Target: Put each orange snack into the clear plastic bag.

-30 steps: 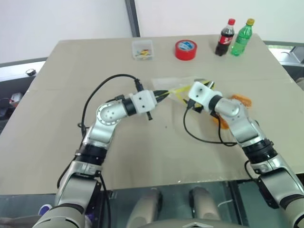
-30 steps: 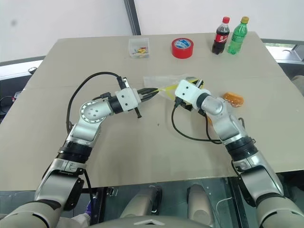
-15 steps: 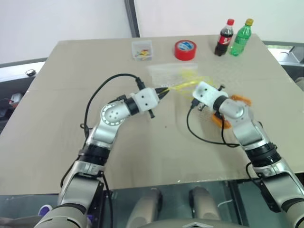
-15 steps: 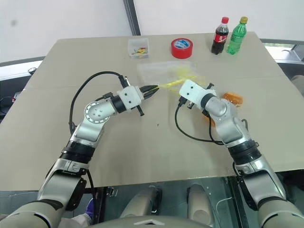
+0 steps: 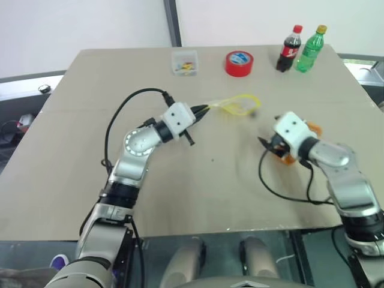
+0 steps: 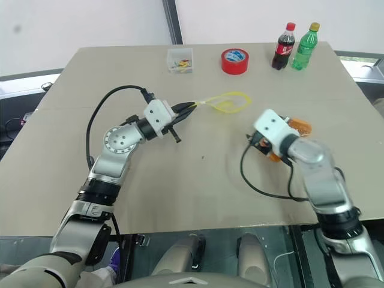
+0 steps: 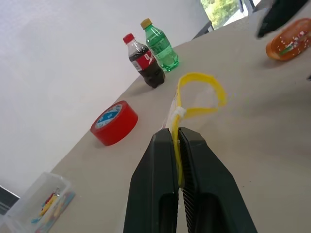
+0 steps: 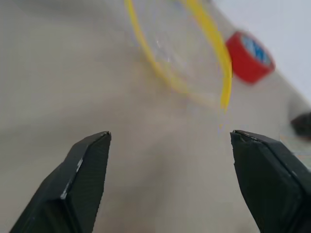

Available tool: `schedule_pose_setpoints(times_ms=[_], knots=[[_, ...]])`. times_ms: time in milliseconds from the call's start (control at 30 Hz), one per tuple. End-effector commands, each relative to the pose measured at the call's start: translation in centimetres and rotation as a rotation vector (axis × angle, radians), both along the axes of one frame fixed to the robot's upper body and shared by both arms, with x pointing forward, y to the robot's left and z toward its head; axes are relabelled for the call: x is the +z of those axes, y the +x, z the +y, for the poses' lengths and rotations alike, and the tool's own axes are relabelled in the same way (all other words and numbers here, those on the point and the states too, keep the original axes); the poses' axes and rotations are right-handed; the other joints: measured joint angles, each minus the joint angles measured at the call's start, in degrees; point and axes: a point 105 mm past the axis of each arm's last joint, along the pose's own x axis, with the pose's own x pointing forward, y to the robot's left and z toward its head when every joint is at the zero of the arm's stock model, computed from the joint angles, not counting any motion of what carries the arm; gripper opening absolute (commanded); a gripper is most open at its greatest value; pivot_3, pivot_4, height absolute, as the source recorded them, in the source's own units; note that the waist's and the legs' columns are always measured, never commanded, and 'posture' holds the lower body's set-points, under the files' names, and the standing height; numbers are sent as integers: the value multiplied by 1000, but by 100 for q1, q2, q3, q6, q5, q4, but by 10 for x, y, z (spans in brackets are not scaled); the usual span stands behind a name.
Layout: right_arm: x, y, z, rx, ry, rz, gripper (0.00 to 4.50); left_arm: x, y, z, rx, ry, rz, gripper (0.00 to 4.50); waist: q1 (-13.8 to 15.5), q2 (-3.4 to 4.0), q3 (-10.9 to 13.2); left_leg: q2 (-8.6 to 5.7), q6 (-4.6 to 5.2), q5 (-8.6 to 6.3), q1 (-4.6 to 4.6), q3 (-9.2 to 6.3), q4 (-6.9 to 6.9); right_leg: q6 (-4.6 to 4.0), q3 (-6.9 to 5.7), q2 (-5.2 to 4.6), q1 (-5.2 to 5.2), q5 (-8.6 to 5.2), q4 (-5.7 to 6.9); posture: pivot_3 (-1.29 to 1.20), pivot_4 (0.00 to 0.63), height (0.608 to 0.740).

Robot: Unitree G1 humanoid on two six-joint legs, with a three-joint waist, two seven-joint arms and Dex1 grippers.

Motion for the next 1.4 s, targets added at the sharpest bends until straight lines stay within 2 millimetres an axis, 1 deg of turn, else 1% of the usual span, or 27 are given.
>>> schedule_pose_setpoints(times_ms=[33, 100, 200, 300, 367, 400, 433, 500, 533, 600, 633, 733, 833, 900, 967, 1133, 1200, 1267, 1333, 1400], knots=[[3, -14, -23, -68, 64, 48, 3976, 9, -5, 5, -21, -29, -19, 0, -4, 0, 0, 0, 0, 0, 2, 2, 0, 0, 1, 0, 0, 0, 0, 0, 150, 740], [-8, -17, -33, -119, 105, 106, 3976, 9, -6, 6, -29, -36, -17, 0, -21, 0, 0, 4, 1, -1, 10, 12, -1, 0, 9, 3, 1, 0, 8, 0, 150, 740], [-23, -15, -41, -185, 188, 166, 3976, 10, -8, 5, -51, -47, -14, 0, -22, 0, 0, 10, 9, -5, 20, 11, 0, 0, 7, 7, 8, 0, 12, 0, 150, 740], [-34, -13, -45, -221, 239, 202, 3976, 10, -11, 4, -70, -56, -9, 0, -9, 0, 0, 9, 6, -4, 19, 13, 2, 1, 8, 5, 9, 1, 11, 0, 150, 740], [-37, -13, -44, -224, 272, 219, 3976, 10, -12, 4, -80, -59, -7, 0, 10, 0, 0, 7, 3, -2, 17, 13, 3, 1, 8, 3, 9, 1, 8, 0, 150, 740], [-36, -12, -43, -222, 291, 219, 3467, 10, -13, 4, -81, -59, -6, 0, 16, 0, 0, 7, 2, -1, 16, 12, 3, 1, 8, 3, 9, 1, 6, 0, 150, 740], [-35, -12, -43, -217, 293, 216, 3248, 10, -13, 5, -81, -58, -5, 0, 22, 0, 0, 7, 2, -1, 16, 12, 3, 1, 8, 3, 9, 1, 6, 0, 150, 740], [-29, -13, -40, -197, 283, 197, 2281, 10, -15, 6, -80, -59, -5, 0, 29, 0, 0, 7, 2, -1, 16, 11, 3, 1, 7, 3, 8, 1, 6, 0, 150, 740], [-26, -13, -38, -182, 282, 188, 1906, 10, -15, 6, -78, -60, -6, 0, 31, 0, 0, 7, 2, -1, 16, 10, 3, 1, 7, 4, 9, 1, 6, 0, 150, 740], [-20, -14, -34, -155, 287, 169, 960, 10, -16, 7, -77, -60, -7, 0, 31, 0, 0, 7, 3, -2, 16, 11, 3, 1, 7, 3, 9, 1, 6, 0, 150, 740], [-11, -14, -25, -111, 306, 151, 718, 11, -16, 7, -80, -62, -9, 0, 30, 0, 0, 7, 3, -2, 16, 11, 3, 1, 7, 4, 9, 1, 6, 0, 150, 740], [15, -12, 6, 4, 373, 107, 718, 8, -20, 6, -99, -41, -13, 0, -27, 1, 1, 9, 3, -2, 17, 14, 2, 2, 10, 4, 7, 1, 8, 0, 150, 740], [25, -9, 27, 53, 398, 102, 718, 2, -23, 5, -109, -11, -9, 0, -35, 1, 0, 11, 2, -1, 17, 9, 2, 2, 5, 6, 8, 1, 8, 0, 150, 740], [28, -1, 40, 64, 403, 99, 718, 2, -25, 3, -125, -12, -8, 0, -34, 0, 0, 11, 2, -1, 16, 6, 2, 2, 3, 6, 9, 1, 5, 0, 150, 740], [28, 9, 48, 63, 391, 100, 718, 1, -27, 1, -144, -4, -15, 0, -36, 0, 0, 9, 2, -1, 13, 7, 3, 1, 3, 4, 8, 1, 5, 0, 150, 740], [20, 20, 65, 93, 335, 119, 718, 0, -38, -5, -195, -10, -26, 0, -26, 0, 0, 8, 1, -1, 12, 5, 3, 1, 2, 3, 8, 2, 2, 0, 150, 740], [17, 23, 70, 106, 309, 123, 718, -4, -47, -10, -245, 12, -20, 0, -42, 1, 0, 8, 1, -1, 11, 6, 2, 1, 3, 3, 6, 2, 2, 0, 150, 740], [17, 26, 76, 122, 314, 127, 718, -14, -57, -12, -280, 49, -4, 0, -73, 1, 0, 8, 1, -1, 11, 6, 0, 1, 3, 3, 6, 2, 2, 0, 150, 740], [17, 28, 84, 146, 327, 138, 718, -22, -61, -11, -291, 84, 12, 0, -111, 1, 0, 9, 1, -1, 11, 6, -1, 1, 5, 4, 5, 2, 3, 0, 150, 740], [13, 29, 92, 173, 356, 171, 718, -26, -62, -10, -289, 98, 24, 0, -115, 1, 0, 10, 1, -1, 13, 6, -2, 1, 5, 5, 4, 2, 5, 0, 150, 740]])
